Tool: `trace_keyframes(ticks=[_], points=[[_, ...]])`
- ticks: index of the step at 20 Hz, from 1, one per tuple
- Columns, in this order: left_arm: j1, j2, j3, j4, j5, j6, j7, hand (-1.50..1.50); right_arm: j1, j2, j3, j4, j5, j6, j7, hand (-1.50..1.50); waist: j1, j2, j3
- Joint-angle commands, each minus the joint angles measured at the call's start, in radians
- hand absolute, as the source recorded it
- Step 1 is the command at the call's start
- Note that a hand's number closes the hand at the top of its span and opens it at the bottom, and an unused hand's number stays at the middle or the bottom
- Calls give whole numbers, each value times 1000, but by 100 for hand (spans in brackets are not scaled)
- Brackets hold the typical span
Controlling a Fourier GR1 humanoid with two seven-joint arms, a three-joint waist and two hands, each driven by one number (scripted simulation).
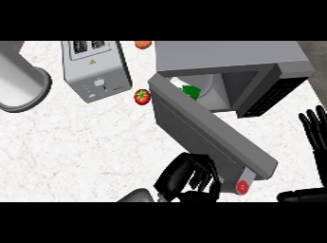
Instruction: Pick up the milk, place it into the microwave and close the microwave
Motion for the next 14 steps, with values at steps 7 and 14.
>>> trace_keyframes(ticks=[7,14], points=[[-203,-11,-19,60,230,214,-104,150,-33,-62,43,-97,-107,126,91,-150,-68,19,-2],[-329,-12,17,122,358,272,-112,150,-71,-92,64,-172,-181,159,162,-150,-122,30,-3]])
